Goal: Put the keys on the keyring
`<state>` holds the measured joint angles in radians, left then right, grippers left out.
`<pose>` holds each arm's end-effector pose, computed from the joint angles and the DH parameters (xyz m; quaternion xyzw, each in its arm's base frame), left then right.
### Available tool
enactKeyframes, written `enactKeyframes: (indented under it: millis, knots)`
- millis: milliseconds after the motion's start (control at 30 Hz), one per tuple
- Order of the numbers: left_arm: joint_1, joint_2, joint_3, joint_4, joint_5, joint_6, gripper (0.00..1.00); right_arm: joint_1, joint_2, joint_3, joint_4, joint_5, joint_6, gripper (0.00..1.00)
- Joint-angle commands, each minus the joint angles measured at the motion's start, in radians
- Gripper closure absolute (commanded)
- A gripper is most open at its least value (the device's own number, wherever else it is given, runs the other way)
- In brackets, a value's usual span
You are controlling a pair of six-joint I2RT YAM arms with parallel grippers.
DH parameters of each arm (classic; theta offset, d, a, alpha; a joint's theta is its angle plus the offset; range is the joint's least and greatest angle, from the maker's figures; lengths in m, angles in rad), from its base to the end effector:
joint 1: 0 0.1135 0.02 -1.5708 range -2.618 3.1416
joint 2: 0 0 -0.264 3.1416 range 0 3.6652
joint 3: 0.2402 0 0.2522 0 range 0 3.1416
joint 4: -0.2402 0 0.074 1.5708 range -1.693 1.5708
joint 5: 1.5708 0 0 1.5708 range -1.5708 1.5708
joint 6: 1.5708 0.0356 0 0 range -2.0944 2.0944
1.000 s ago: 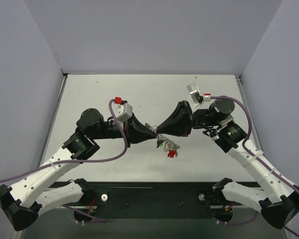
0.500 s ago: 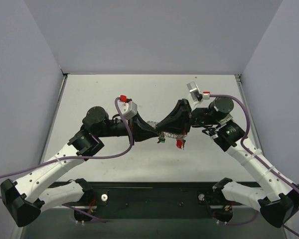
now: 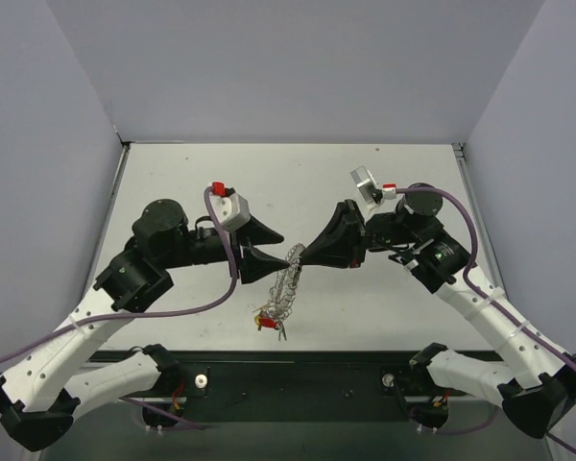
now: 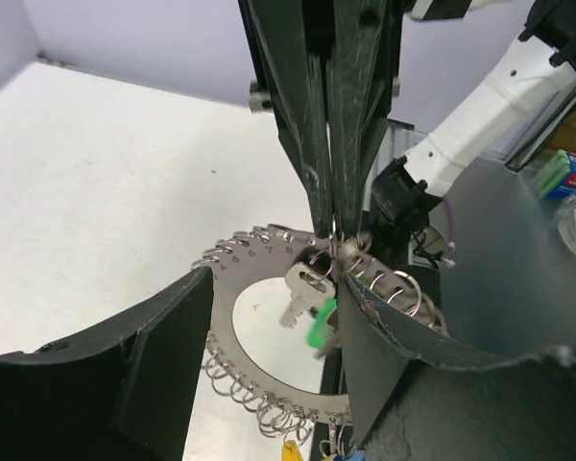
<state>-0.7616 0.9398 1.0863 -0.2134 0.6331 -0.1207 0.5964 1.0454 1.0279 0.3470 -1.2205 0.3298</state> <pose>0.1304 -0.1535 0.4149 0.4204 0.5918 -0.4828 0.4899 0.1592 0.1485 0.4255 -0.5254 0.4104 0.5960 0.4476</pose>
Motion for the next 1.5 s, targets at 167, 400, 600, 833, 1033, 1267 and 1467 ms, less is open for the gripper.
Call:
enactKeyframes:
  millis: [167,400,600,833,1033,1267,1467]
  knots:
    - [0.048,0.04,0.239,-0.26,0.02,0.173,0.36,-0.003,0.022,0.115,-0.072,-0.086,-0.13,1.0]
    - [0.061,0.149,0.339,-0.337,0.141,0.211,0.42,-0.003,0.022,0.13,-0.144,-0.08,-0.179,1.0]
    - [0.058,0.211,0.396,-0.391,0.218,0.243,0.47,-0.004,0.019,0.132,-0.169,-0.065,-0.201,1.0]
    - [0.058,0.217,0.402,-0.406,0.279,0.263,0.47,-0.006,0.028,0.135,-0.186,-0.059,-0.213,1.0]
    - [0.042,0.237,0.394,-0.406,0.28,0.262,0.51,-0.006,0.034,0.133,-0.187,-0.05,-0.215,1.0]
    - [0.028,0.249,0.377,-0.365,0.275,0.24,0.54,-0.006,0.041,0.133,-0.187,-0.047,-0.215,1.0]
    - [0.024,0.263,0.382,-0.366,0.272,0.236,0.61,-0.006,0.042,0.132,-0.187,-0.037,-0.218,1.0]
